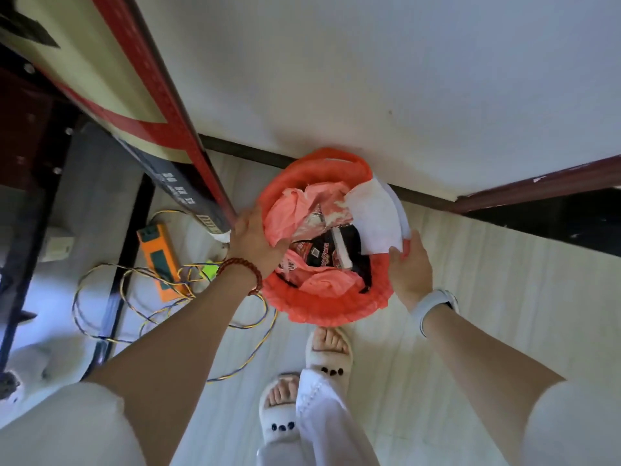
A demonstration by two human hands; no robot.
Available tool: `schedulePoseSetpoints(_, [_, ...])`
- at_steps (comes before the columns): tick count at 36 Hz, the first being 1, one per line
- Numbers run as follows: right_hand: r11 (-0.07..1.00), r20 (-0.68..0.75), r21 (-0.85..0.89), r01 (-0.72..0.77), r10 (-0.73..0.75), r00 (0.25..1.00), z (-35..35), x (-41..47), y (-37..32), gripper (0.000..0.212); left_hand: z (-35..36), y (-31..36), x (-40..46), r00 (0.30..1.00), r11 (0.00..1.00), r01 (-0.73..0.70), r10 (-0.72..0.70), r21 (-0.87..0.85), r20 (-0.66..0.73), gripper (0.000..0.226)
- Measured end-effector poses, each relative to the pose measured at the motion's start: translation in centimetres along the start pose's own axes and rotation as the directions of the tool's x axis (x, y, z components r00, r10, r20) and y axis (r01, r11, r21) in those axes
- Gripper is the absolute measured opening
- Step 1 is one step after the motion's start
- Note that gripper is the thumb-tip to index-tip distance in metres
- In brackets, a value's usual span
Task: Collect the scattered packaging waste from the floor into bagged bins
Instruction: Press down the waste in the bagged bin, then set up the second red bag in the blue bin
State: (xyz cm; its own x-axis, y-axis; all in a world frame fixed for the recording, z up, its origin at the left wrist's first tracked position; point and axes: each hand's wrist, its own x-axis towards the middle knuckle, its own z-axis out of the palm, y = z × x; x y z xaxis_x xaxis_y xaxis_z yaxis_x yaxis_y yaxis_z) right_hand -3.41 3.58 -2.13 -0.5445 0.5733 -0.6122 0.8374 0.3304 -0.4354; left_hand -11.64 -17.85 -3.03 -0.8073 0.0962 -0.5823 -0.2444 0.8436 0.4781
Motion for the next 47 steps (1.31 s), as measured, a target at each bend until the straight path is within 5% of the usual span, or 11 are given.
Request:
schedulePoseSetpoints(7, [0.999, 0.059, -0.039, 0.036, -0.034, 0.998, -3.2, -6.0, -3.3, 0.036, -5.3, 2.7, -7.4, 0.995, 0.996, -0.076, 0.073, -0.04, -0.07, 0.055])
schedulePoseSetpoints(17, [0.968, 0.335, 0.009, 0.25, -0.239, 0.911, -10.2, -23.7, -14.4, 0.029, -18.2, 6.4, -24.2, 0.97, 0.978, -0.073, 0.024, -0.194, -0.244, 0.037])
schedulePoseSetpoints(22, [0.905, 0.486, 0.028, 0.425, -0.384, 0.785, -12.6, -33.1, -19.6, 0.028, -24.2, 6.1, -33.8, 0.934, 0.966, 0.054, -0.138, -0.253, -0.328, 0.036])
schedulePoseSetpoints(27, [0.749, 0.629, 0.054, 0.661, -0.539, 0.56, -14.7, -41.4, -22.1, 0.027, -27.8, 4.7, -43.1, 0.874, 0.932, 0.168, -0.291, -0.322, -0.389, 0.034])
schedulePoseSetpoints(36, [0.381, 0.839, 0.148, 0.913, -0.536, 0.088, -15.0, -56.0, -21.6, 0.027, -25.6, 2.9, -62.1, 0.507, 0.708, 0.238, -0.675, -0.665, -0.537, 0.033])
schedulePoseSetpoints(47, [0.019, 0.89, 0.424, 0.906, -0.197, -0.412, -13.4, -76.4, -8.6, 0.026, -14.7, 0.5, -87.0, -0.067, 0.393, 0.232, -0.906, -0.89, -0.417, 0.035])
